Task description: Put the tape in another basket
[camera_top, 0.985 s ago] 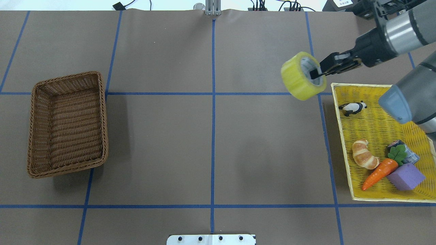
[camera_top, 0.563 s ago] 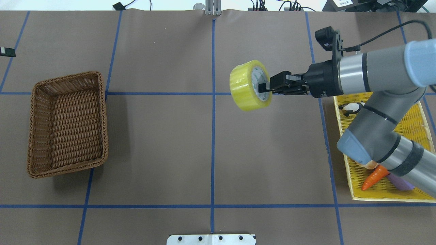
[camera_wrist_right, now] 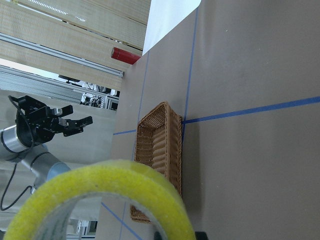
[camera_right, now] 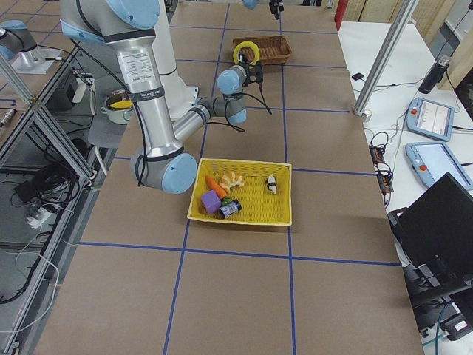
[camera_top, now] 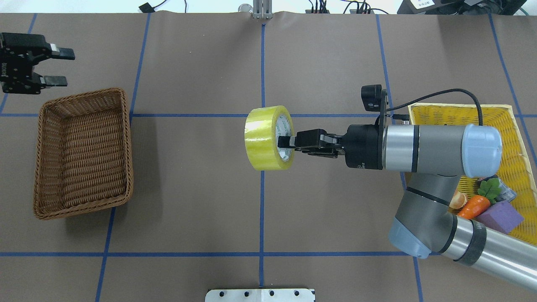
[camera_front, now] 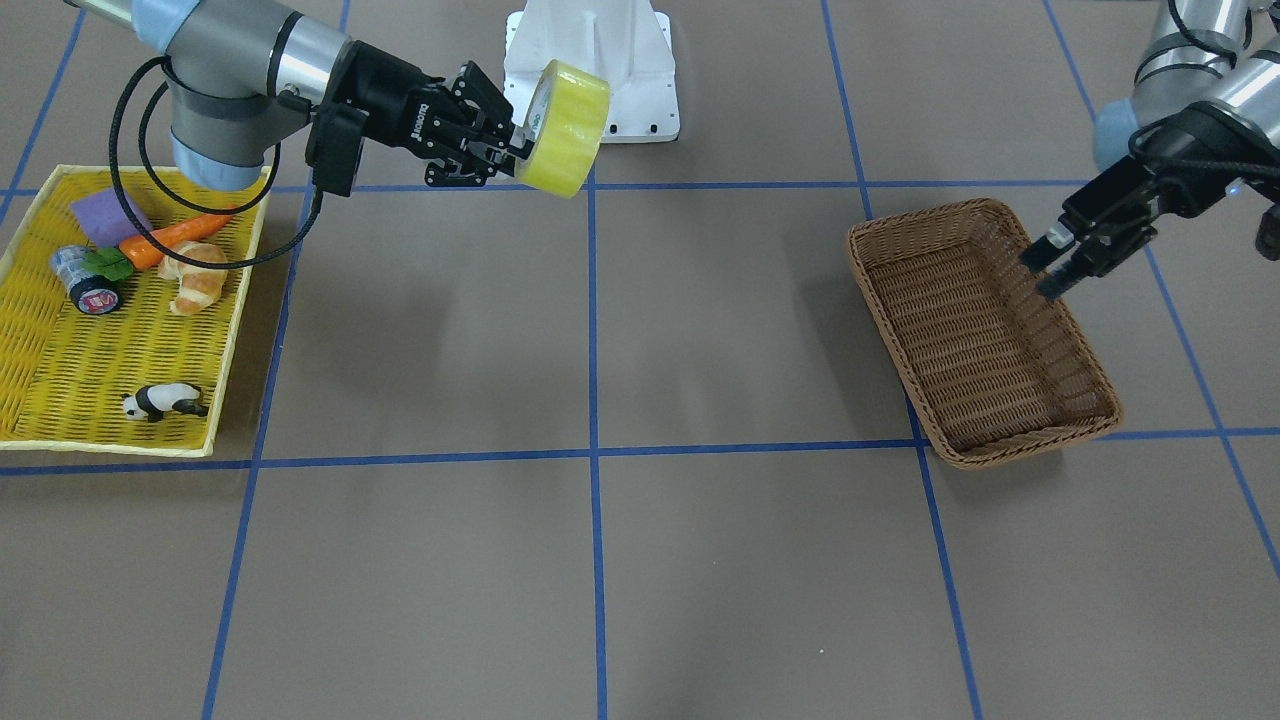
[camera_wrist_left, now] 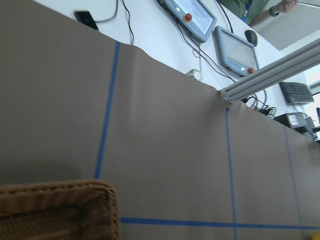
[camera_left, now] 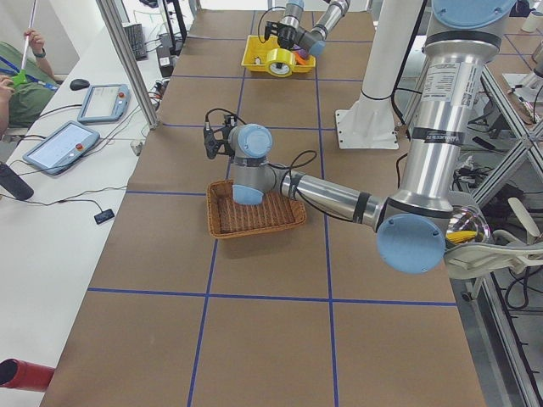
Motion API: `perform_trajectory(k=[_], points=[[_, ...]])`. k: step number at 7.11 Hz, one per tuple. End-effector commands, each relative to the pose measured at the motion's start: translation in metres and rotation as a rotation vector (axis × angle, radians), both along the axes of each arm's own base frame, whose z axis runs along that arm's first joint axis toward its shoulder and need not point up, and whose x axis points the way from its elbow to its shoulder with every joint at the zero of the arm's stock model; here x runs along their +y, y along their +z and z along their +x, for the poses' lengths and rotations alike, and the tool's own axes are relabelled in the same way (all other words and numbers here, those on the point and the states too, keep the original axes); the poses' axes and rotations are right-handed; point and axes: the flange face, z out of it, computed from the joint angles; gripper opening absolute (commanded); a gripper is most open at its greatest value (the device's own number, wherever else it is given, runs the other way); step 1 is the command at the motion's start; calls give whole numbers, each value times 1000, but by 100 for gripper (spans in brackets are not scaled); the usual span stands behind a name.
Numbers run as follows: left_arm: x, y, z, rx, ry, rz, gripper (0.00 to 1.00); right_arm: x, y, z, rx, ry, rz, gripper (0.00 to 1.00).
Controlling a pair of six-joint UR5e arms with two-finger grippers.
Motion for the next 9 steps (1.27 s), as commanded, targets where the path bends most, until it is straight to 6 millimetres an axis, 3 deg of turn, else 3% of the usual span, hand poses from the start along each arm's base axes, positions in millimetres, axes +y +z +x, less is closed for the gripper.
perform_trajectory(k=[1, 2, 4, 5, 7, 9], points=[[15, -90, 62, 287, 205, -159, 98, 17, -2, -6, -67, -29, 7, 0], [26, -108, 81, 343, 226, -117, 98, 19, -3, -6, -75, -32, 11, 0], [77, -126, 143, 543, 239, -92, 98, 22, -11, -9, -88, -40, 19, 0], [97, -144, 158, 610, 253, -99, 98, 22, -12, -9, -89, -40, 20, 0], [107, -168, 167, 658, 311, -130, 98, 21, -15, -10, -94, -40, 23, 0], [115, -172, 178, 662, 337, -137, 98, 21, -18, -11, -100, -41, 25, 0]])
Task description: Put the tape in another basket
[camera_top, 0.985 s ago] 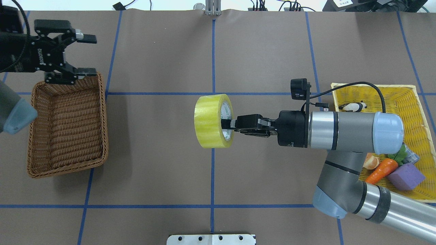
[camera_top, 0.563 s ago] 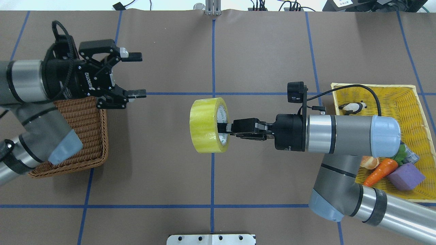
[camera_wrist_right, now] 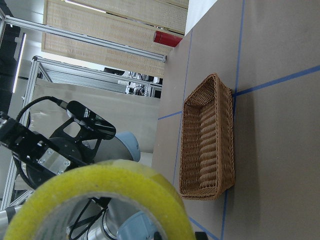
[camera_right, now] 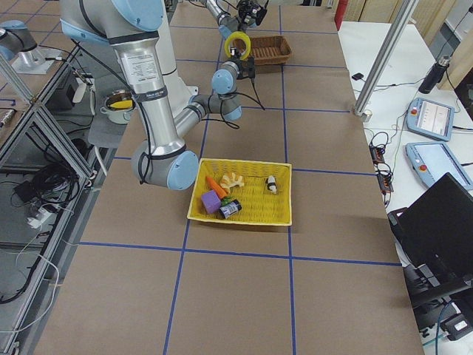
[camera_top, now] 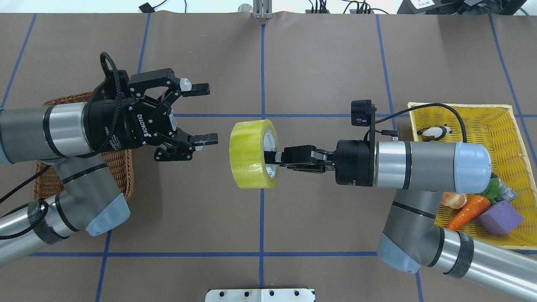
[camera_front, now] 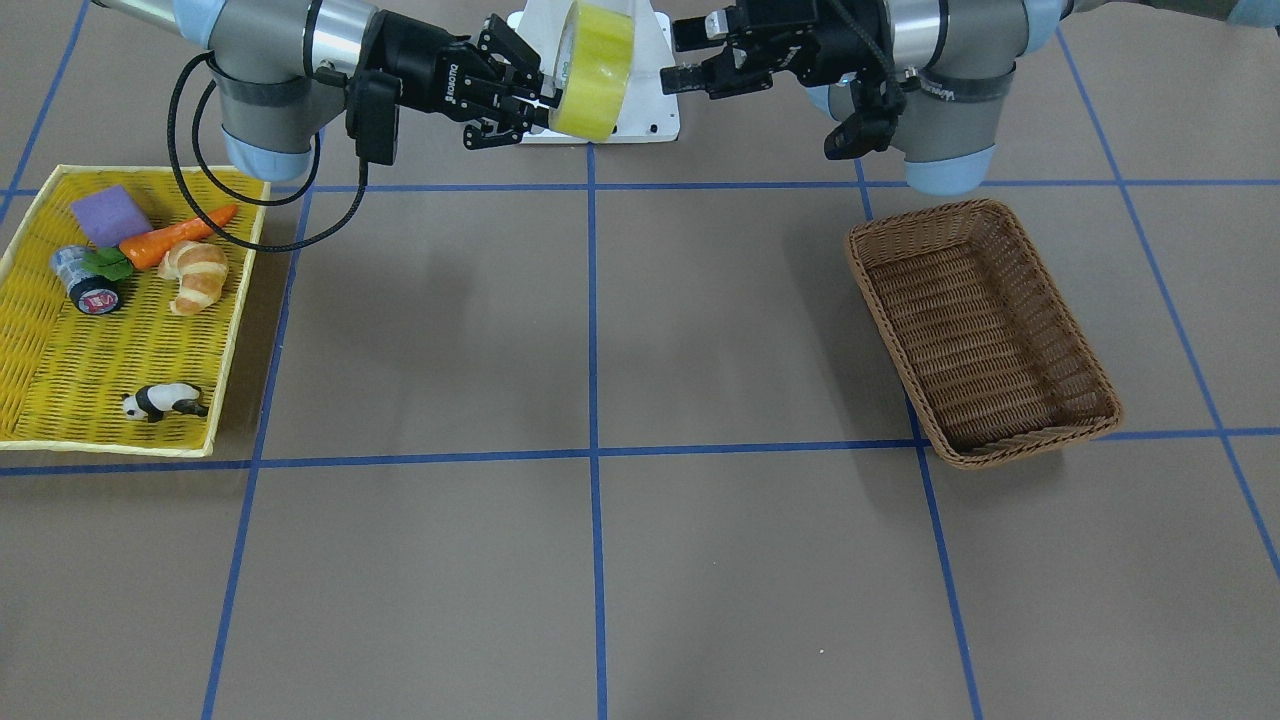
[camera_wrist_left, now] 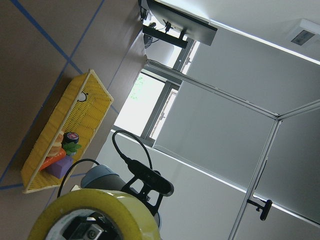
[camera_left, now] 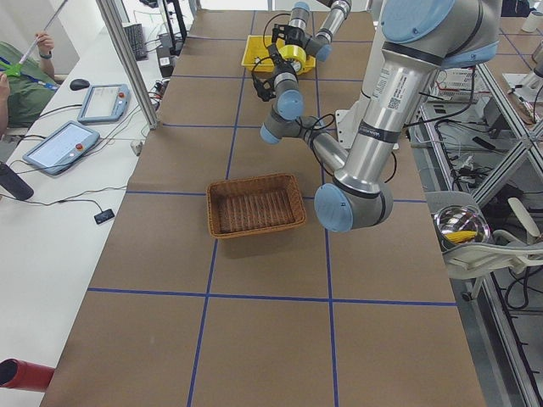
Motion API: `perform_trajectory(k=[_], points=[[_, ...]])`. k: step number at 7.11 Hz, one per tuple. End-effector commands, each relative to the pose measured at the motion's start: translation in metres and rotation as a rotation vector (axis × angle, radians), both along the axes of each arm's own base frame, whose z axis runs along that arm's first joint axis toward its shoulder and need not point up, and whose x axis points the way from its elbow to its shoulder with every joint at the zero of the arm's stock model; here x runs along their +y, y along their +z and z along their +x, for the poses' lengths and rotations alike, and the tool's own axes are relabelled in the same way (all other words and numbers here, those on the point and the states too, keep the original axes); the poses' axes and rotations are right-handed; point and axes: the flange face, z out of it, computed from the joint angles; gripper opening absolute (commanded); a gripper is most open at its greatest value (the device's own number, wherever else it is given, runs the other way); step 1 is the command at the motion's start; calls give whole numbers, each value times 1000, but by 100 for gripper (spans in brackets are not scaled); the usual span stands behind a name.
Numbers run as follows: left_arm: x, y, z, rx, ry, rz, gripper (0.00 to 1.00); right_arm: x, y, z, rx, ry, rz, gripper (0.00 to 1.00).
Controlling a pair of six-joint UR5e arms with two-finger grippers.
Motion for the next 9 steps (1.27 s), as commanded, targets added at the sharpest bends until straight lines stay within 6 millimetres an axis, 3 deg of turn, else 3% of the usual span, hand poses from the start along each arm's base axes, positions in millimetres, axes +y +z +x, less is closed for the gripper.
perform_trajectory(k=[1, 5, 7, 9], points=[[9, -3, 12, 5, 29, -4, 98, 1, -1, -1, -2, -2, -1, 0], [14, -10, 24, 11, 41, 1, 95, 6, -3, -7, -4, -17, 1, 0], [13, -9, 28, -5, 42, -7, 86, 8, -4, -7, -7, -20, 4, 0], [15, -9, 29, -6, 43, -5, 68, 7, -3, -8, -5, -20, 3, 0]])
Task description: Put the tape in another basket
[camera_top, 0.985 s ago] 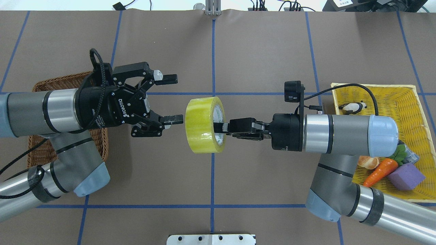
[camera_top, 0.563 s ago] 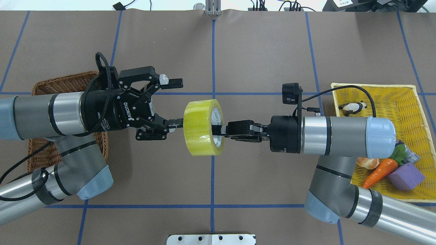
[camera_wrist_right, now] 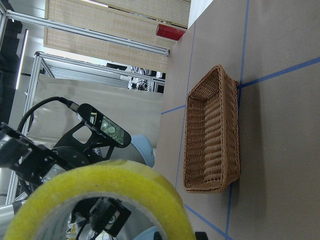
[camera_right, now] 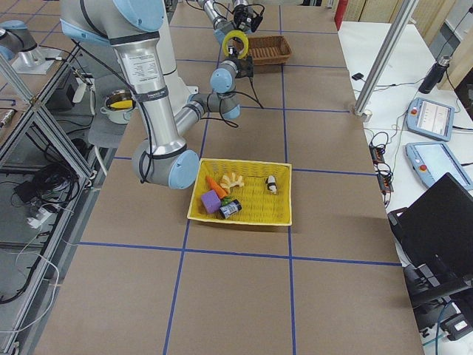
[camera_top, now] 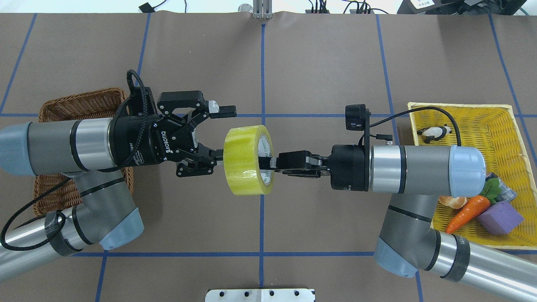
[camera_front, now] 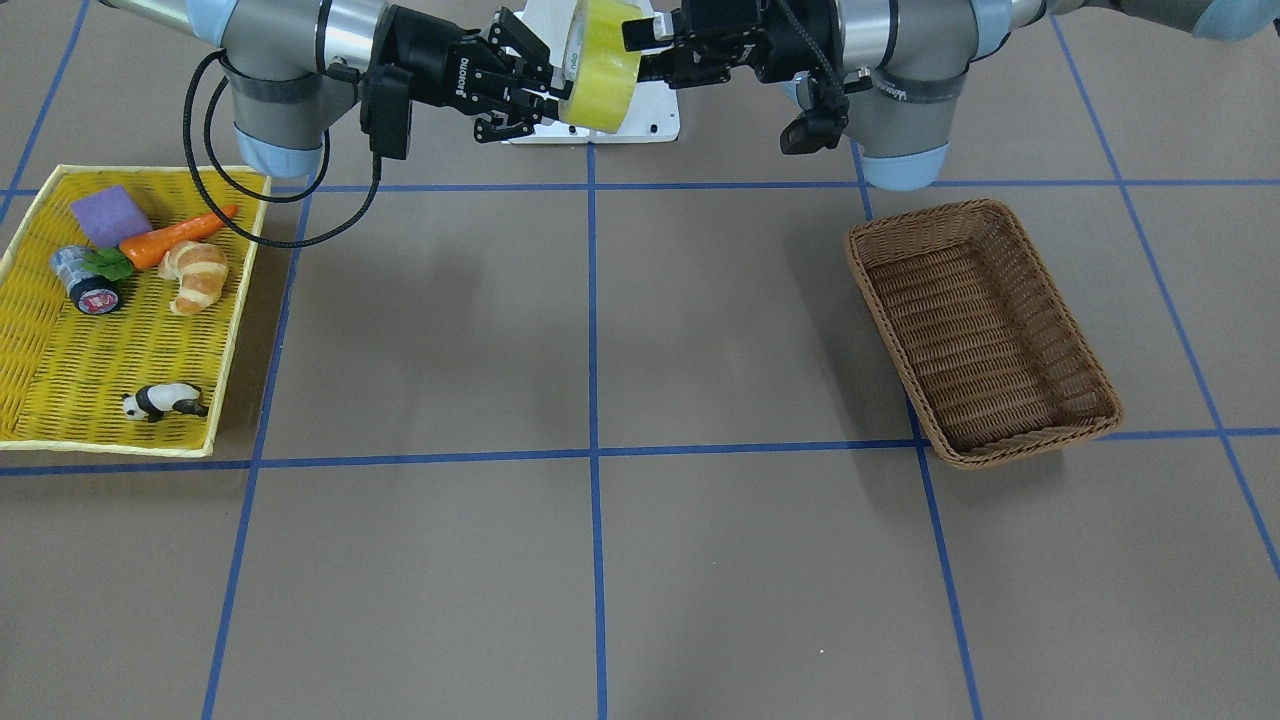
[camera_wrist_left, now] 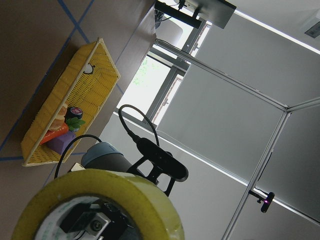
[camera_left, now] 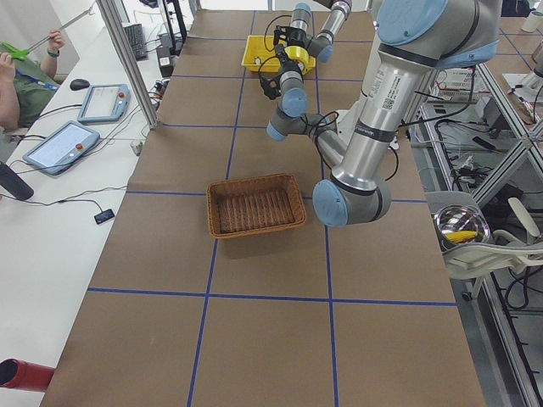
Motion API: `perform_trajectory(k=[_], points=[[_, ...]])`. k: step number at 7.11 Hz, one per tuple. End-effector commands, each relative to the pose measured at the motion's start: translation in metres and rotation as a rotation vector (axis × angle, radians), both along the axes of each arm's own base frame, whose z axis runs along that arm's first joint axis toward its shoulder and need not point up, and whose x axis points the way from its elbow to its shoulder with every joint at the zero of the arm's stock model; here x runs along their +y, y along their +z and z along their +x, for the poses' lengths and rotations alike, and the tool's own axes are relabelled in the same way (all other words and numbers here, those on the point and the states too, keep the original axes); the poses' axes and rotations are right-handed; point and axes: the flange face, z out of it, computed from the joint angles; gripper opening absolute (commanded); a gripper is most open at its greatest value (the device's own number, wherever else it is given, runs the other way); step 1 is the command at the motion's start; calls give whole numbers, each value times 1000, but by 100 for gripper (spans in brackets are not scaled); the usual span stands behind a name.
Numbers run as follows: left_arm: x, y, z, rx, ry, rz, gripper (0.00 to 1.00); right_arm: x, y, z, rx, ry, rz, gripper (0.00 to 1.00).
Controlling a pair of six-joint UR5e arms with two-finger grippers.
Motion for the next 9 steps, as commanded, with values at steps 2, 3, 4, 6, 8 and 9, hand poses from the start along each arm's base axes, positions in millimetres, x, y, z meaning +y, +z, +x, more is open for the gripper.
perform_trajectory(k=[2, 3, 4, 6, 8, 9], points=[[1, 1, 2, -5, 1, 1, 61, 0, 1, -1, 1, -2, -1, 0], [1, 1, 2, -5, 1, 1, 60, 0, 1, -2, 3, -2, -1, 0], [1, 1, 2, -5, 1, 1, 60, 1, 1, -2, 3, -3, -1, 0], [1, 1, 2, -5, 4, 2, 51, 2, 2, -4, 4, -7, -3, 0], [2, 2, 3, -7, 7, 2, 49, 2, 2, -4, 4, -7, -3, 0], [2, 2, 3, -7, 7, 2, 43, 2, 2, -4, 4, -7, -3, 0]])
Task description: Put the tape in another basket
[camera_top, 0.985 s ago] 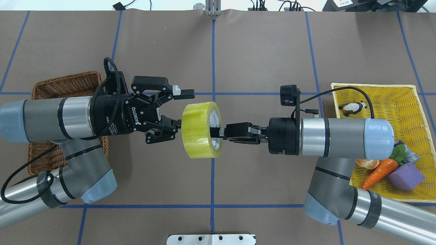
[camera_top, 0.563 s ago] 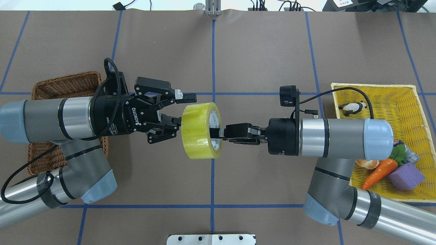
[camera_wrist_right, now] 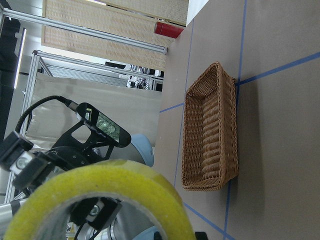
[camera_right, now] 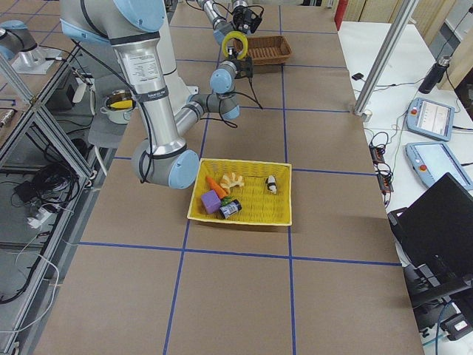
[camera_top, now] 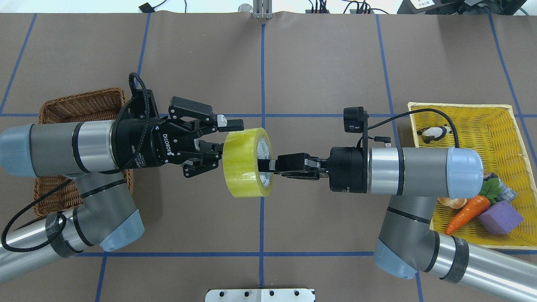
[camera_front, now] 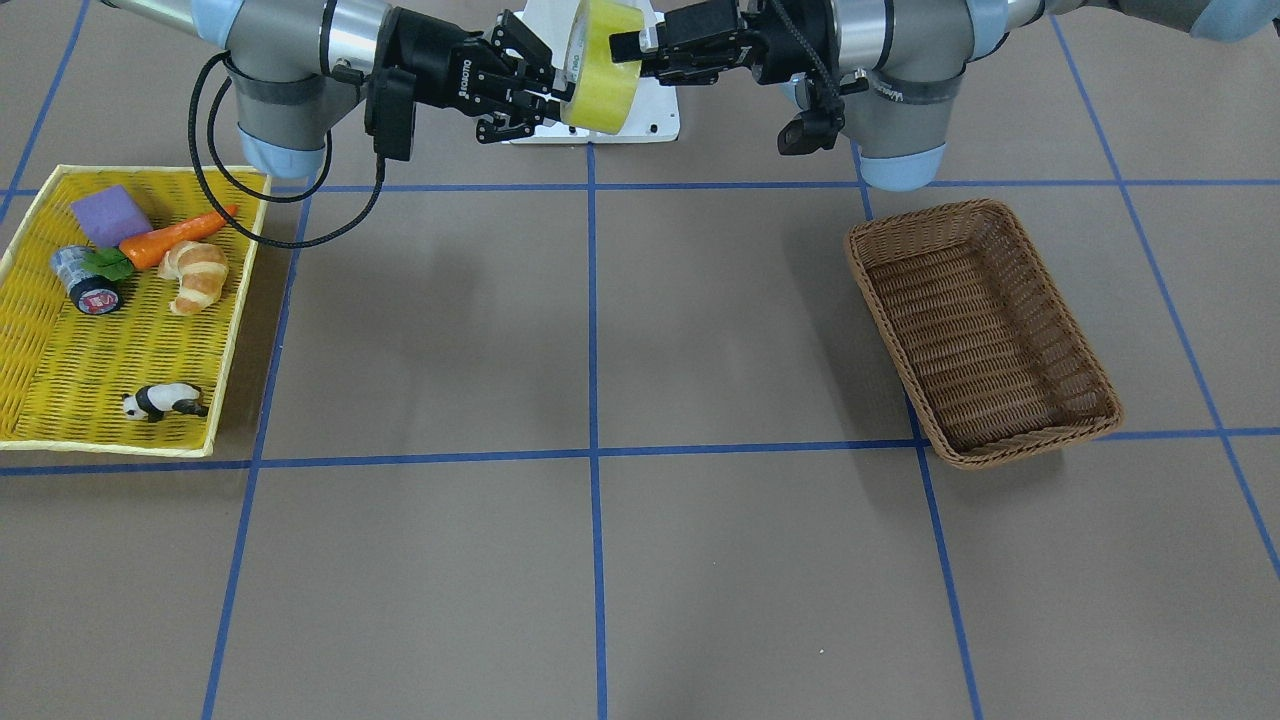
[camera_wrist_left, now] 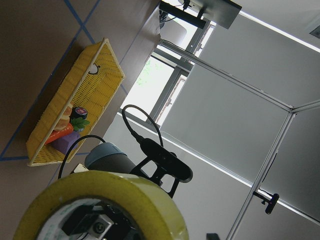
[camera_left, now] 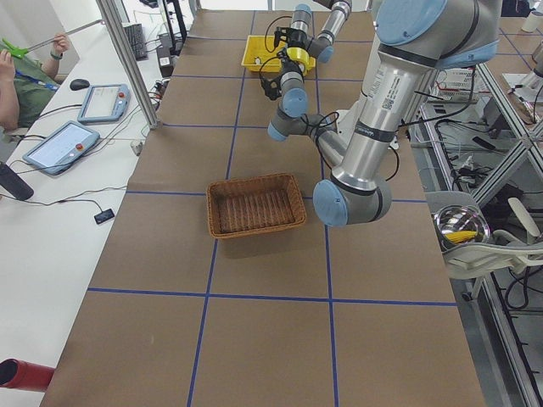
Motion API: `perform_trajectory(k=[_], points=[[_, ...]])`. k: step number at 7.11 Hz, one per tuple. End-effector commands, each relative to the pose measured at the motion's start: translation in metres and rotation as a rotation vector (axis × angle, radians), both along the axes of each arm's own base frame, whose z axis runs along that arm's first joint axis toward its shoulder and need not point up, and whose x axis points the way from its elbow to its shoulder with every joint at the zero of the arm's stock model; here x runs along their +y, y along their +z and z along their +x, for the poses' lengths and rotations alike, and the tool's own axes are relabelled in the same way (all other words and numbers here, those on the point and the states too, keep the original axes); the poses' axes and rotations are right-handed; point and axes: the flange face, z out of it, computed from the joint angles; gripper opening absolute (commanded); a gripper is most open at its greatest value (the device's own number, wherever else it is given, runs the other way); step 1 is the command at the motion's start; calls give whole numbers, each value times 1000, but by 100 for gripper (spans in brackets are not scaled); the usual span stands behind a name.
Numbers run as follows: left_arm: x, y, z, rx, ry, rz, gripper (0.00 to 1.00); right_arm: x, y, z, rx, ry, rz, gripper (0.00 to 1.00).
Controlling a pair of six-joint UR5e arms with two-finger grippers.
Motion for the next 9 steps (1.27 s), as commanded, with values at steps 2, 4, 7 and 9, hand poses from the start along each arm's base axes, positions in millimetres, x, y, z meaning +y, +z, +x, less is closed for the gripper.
perform_trajectory(k=[2, 4, 7, 9], points=[[0, 1, 1, -3, 0, 2, 42, -2, -10, 0, -22, 19, -4, 0], [1, 3, 0, -8, -16, 18, 2, -5, -16, -2, -39, 24, -30, 99], [4, 4, 1, -5, -11, 34, 0, -4, -13, -1, -46, 17, -75, 100], [5, 6, 0, -7, -11, 33, 0, -4, -5, -1, -31, 19, -77, 100]])
